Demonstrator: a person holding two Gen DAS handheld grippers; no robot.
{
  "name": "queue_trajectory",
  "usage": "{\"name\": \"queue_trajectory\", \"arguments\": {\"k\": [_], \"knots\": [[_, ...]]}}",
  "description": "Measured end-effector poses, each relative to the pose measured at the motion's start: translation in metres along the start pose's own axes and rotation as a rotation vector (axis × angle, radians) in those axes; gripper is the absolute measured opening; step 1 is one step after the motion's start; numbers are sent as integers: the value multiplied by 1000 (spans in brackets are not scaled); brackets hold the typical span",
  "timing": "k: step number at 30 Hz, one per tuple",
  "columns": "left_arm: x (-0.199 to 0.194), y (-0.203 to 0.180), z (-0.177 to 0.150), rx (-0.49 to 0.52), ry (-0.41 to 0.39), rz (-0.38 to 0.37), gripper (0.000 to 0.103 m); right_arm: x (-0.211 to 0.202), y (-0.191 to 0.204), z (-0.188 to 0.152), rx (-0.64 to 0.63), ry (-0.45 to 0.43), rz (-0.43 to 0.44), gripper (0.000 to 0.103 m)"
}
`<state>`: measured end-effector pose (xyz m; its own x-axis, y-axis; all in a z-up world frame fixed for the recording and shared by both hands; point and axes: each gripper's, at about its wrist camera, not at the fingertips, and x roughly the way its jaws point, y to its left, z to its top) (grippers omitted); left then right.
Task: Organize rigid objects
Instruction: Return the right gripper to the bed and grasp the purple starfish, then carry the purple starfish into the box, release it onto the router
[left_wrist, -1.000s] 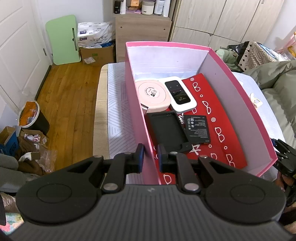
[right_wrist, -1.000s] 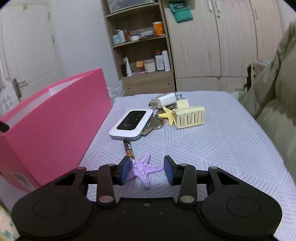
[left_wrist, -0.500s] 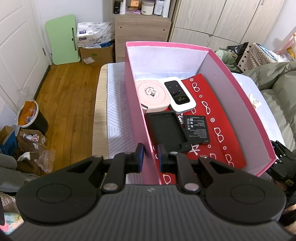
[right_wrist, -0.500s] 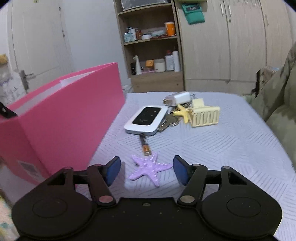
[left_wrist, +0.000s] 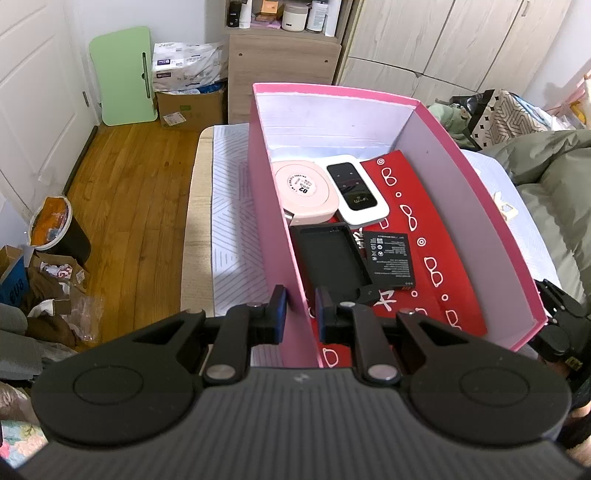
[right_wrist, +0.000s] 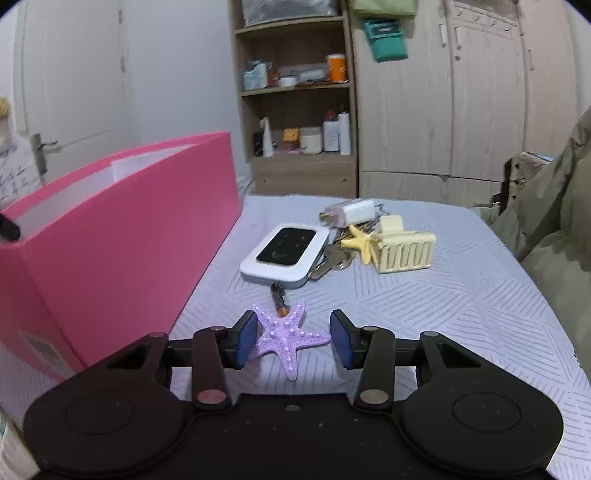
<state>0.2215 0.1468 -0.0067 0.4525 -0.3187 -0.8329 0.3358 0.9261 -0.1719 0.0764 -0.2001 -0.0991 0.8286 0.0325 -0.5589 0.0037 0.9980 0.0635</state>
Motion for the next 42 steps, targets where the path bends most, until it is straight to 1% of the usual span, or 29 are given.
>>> {"name": "queue_trajectory", "arguments": {"k": [2, 4, 5, 6, 9, 10, 11, 12, 13, 15, 16, 20, 23, 27, 30, 35, 37, 39, 42], "knots": [[0, 0, 0, 0, 0, 0, 14, -1, 0, 0, -22, 4, 4, 48], [0, 0, 0, -1, 1, -2, 14, 2, -1, 3, -37, 35, 32, 52], [0, 0, 0, -1, 1, -3, 14, 4, -1, 5, -69, 61, 52, 57], [0, 0, 0, 1, 0, -1, 14, 4, 1, 7, -112, 76, 68, 58], [1, -1, 1, 0, 0, -1, 14, 5, 4, 16, -261, 109, 128, 57], [1, 0, 0, 0, 0, 0, 14, 7, 0, 20, -270, 129, 164, 56], [1, -1, 0, 0, -1, 0, 14, 10, -5, 24, -237, 155, 193, 53], [1, 0, 0, 0, -1, -1, 14, 12, -13, 29, -177, 181, 226, 44], [1, 0, 0, -2, -2, -2, 14, 13, -17, 31, -153, 184, 222, 37], [0, 1, 0, -5, -1, -5, 14, 12, -22, 33, -128, 190, 195, 37], [0, 1, 0, -6, -1, -6, 14, 11, -25, 34, -103, 188, 191, 37], [0, 2, 0, -5, -1, -7, 14, 5, -25, 32, -83, 176, 186, 37], [0, 3, 0, -4, -2, -6, 14, -2, -28, 35, -57, 146, 190, 37], [0, 2, 0, 3, -3, -4, 14, -10, -31, 51, -37, 104, 204, 37], [0, 2, -1, 1, -3, -5, 14, -21, -28, 65, -39, 61, 235, 37], [0, 1, 0, 5, -2, -3, 14, -37, -17, 99, -57, -17, 318, 37], [0, 0, -1, 12, 0, 3, 14, -41, -6, 117, -77, -31, 372, 37], [0, -2, 0, 19, 2, 7, 14, -41, 7, 132, -100, -26, 430, 37], [0, -2, -1, 17, -1, 5, 14, -30, 31, 152, -134, 36, 514, 37]]}}
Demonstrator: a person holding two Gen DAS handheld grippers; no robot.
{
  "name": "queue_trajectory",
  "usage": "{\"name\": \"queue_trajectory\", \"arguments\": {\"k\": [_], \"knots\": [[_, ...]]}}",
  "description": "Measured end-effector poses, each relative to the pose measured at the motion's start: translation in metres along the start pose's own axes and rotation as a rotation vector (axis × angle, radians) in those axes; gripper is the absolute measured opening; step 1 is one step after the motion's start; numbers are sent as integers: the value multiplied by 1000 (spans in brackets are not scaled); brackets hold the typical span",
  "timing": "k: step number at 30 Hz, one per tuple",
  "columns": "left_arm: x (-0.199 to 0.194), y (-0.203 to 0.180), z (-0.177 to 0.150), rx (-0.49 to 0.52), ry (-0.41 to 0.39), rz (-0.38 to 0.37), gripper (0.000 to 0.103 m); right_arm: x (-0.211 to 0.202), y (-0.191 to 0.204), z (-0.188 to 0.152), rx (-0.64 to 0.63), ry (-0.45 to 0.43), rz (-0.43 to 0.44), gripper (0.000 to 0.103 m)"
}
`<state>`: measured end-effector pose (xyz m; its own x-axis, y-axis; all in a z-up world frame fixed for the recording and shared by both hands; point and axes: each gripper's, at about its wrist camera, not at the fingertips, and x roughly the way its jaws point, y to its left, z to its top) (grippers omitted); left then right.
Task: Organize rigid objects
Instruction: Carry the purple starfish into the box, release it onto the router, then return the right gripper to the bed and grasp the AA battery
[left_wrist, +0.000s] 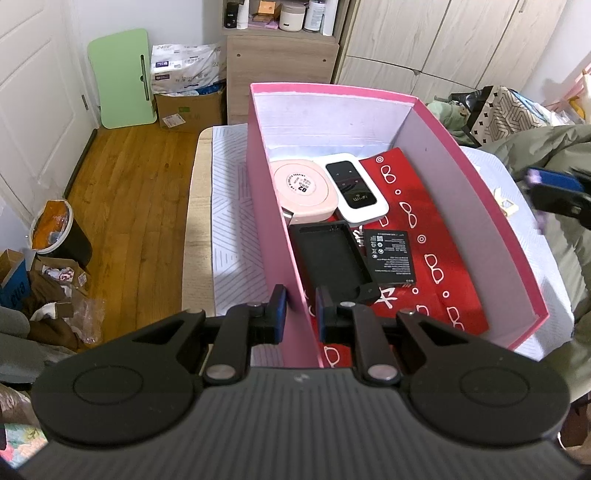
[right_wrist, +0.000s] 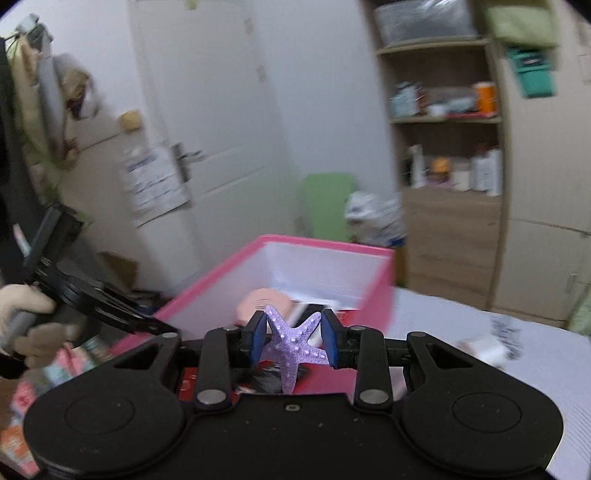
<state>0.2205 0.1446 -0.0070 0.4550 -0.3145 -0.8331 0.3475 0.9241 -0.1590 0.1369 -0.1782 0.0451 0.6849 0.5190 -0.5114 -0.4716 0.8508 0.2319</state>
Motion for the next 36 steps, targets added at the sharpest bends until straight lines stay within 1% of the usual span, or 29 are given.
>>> {"name": "queue_trajectory", "arguments": {"k": [1, 3, 6, 11, 13, 14, 16, 19, 21, 24, 27, 31, 33, 36], "knots": [[0, 0, 0, -2, -1, -2, 14, 12, 3, 8, -8, 34, 26, 37], [0, 1, 0, -9, -3, -9, 14, 33, 6, 16, -39, 82, 35, 37], [-1, 2, -1, -13, -4, -13, 14, 70, 7, 28, -108, 143, -14, 37], [-1, 3, -1, -11, -6, -16, 14, 123, 1, 40, -187, 249, -83, 37], [-1, 4, -1, -17, -5, -20, 14, 137, 4, 39, -254, 308, -99, 23], [-1, 4, -1, -15, -5, -19, 14, 147, 4, 37, -294, 349, -110, 20], [-1, 3, -1, -11, -4, -15, 14, 155, 4, 37, -338, 376, -143, 20], [-1, 3, -2, -9, -3, -16, 14, 165, 1, 38, -351, 395, -175, 20], [-1, 3, -2, -13, -4, -19, 14, 163, -1, 39, -349, 389, -183, 20], [-1, 5, -2, -21, -7, -24, 14, 149, -3, 40, -310, 348, -159, 20], [-1, 5, -3, -23, -7, -24, 14, 121, -4, 37, -263, 276, -151, 20], [0, 6, -3, -24, -8, -23, 14, 70, -10, 31, -180, 192, -158, 20], [0, 5, -2, -26, -7, -22, 14, 51, -21, 25, -125, 175, -171, 21], [0, 5, -2, -26, -5, -19, 14, 32, -43, 11, -35, 181, -198, 21]]}}
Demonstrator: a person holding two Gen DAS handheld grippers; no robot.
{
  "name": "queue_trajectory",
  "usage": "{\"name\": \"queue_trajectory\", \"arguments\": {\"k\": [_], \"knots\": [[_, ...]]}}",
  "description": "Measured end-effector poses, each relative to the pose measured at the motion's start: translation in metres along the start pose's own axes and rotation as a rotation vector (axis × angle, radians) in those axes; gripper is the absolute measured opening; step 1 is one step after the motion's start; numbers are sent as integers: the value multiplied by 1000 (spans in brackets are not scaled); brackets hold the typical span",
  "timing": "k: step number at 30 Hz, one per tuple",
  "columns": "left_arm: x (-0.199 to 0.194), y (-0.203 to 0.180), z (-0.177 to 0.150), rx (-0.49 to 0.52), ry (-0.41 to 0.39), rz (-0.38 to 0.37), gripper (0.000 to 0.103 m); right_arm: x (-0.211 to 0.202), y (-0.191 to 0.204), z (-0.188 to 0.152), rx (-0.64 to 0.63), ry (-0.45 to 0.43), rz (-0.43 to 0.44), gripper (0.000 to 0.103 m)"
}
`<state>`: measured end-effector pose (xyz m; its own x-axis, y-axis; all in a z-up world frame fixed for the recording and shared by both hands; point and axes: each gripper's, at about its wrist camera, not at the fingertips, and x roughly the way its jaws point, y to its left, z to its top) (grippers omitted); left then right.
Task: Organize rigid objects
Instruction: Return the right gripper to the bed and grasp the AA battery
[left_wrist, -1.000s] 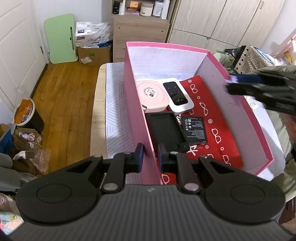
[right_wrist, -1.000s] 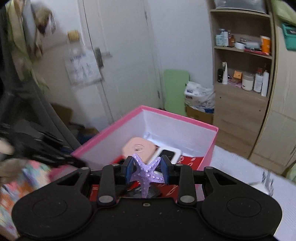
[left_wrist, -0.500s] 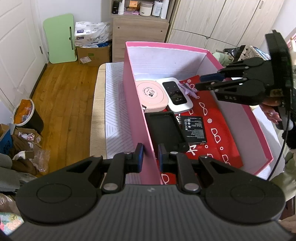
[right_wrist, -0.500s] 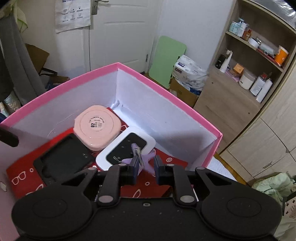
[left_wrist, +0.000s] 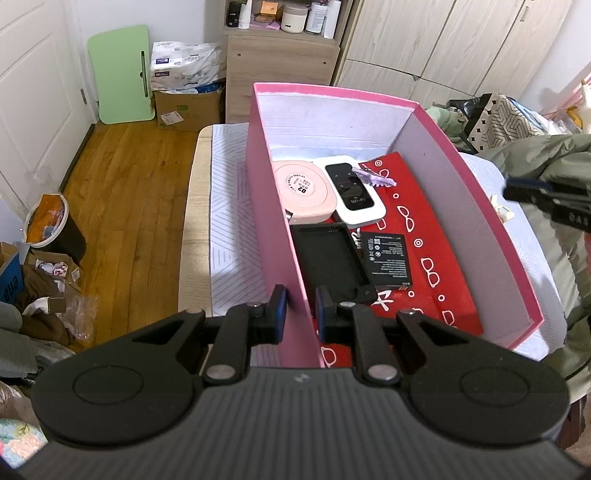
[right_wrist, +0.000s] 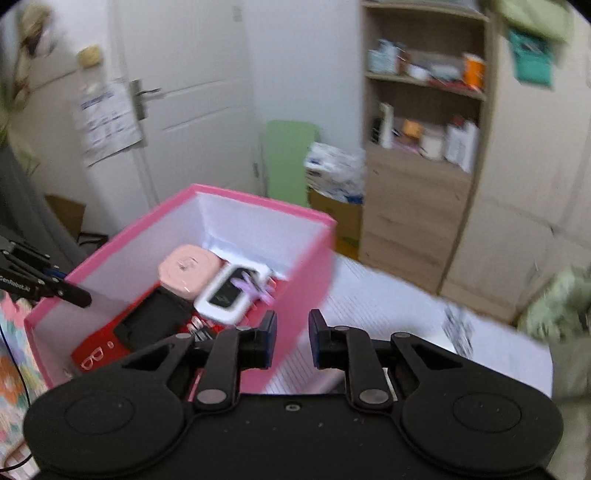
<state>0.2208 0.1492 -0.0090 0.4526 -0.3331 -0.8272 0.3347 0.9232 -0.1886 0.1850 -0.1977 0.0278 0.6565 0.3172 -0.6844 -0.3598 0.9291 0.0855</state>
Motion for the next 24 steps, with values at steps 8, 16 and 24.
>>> {"name": "queue_trajectory", "arguments": {"k": [8, 16, 24], "knots": [[0, -3, 1, 9, 6, 17, 14, -16, -42, -59, 189, 11, -38, 26], [1, -6, 2, 13, 12, 27, 14, 0, -36, -106, 189, 29, 35, 28], [1, -7, 3, 8, 15, 26, 14, 37, -20, -101, 97, 89, -1, 25]]}}
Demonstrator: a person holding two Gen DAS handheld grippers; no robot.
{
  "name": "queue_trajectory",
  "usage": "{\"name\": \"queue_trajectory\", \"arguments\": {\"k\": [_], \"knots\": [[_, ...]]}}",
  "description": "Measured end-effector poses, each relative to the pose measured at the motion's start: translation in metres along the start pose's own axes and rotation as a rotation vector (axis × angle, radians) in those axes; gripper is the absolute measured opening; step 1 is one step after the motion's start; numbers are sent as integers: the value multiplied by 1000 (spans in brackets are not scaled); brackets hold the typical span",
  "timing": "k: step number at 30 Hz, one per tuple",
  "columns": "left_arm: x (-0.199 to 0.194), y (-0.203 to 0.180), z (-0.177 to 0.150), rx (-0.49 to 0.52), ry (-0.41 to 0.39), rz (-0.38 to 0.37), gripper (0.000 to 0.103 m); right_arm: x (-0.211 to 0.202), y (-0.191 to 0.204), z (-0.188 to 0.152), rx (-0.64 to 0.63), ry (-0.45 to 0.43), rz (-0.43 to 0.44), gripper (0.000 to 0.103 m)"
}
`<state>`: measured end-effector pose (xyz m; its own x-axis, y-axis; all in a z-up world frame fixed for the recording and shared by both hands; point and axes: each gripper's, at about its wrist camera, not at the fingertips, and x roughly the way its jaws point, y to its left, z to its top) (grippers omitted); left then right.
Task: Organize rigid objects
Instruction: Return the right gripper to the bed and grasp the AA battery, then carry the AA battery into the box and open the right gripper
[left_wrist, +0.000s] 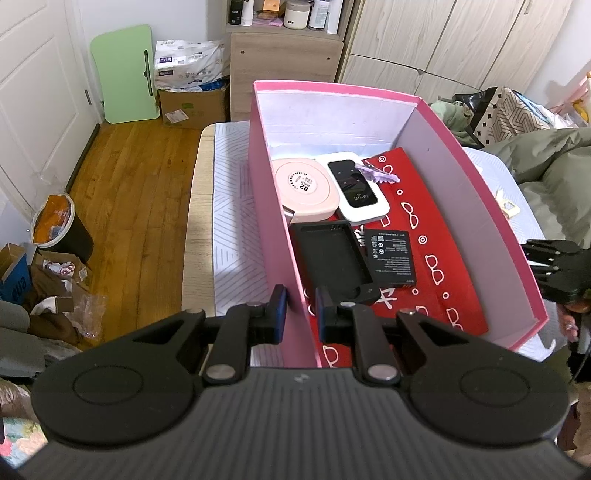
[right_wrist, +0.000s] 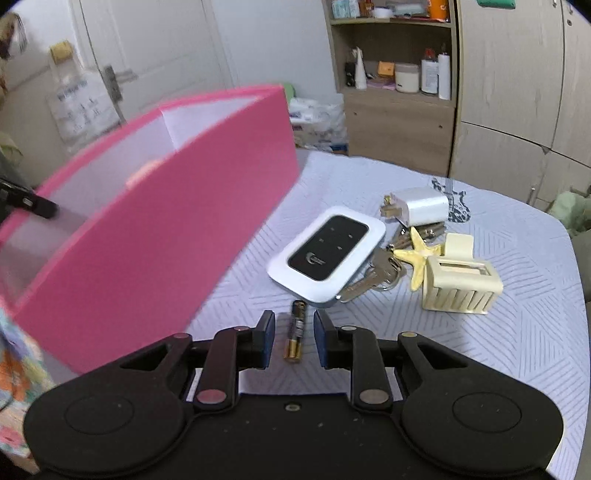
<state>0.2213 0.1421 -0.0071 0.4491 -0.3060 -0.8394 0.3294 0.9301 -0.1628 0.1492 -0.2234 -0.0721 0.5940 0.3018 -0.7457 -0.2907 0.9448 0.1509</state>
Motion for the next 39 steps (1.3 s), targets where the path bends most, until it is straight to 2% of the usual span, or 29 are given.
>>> {"name": "queue_trajectory", "arguments": {"k": [1, 2, 4, 12, 16, 19, 23, 26, 29, 34, 39], "knots": [[0, 0, 0, -8, 0, -2, 14, 5, 2, 0, -8, 12, -17, 22], [0, 0, 1, -9, 1, 0, 14, 5, 4, 0, -30, 5, -33, 12], [1, -1, 1, -5, 2, 3, 14, 1, 4, -1, -37, 2, -54, 11], [1, -3, 0, 18, 5, 18, 14, -33, 12, 2, -27, -84, -35, 11], [1, -6, 3, 34, 22, 32, 14, -58, 24, 15, -48, -144, -25, 11], [2, -6, 5, 44, 34, 36, 14, -80, 39, 30, -88, -217, 12, 11], [2, -7, 6, 46, 36, 40, 14, -94, 60, 48, -140, -264, 119, 12], [0, -5, 4, 40, 29, 32, 14, -86, 79, 65, -197, -243, 195, 12], [0, -3, 2, 38, 23, 26, 14, -60, 98, 85, -268, -168, 215, 11], [-2, -2, 0, 25, 9, 13, 16, -5, 122, 110, -414, -1, 129, 11], [-4, 2, -6, 7, -17, -12, 17, 26, 128, 109, -525, 63, 36, 11]]}}
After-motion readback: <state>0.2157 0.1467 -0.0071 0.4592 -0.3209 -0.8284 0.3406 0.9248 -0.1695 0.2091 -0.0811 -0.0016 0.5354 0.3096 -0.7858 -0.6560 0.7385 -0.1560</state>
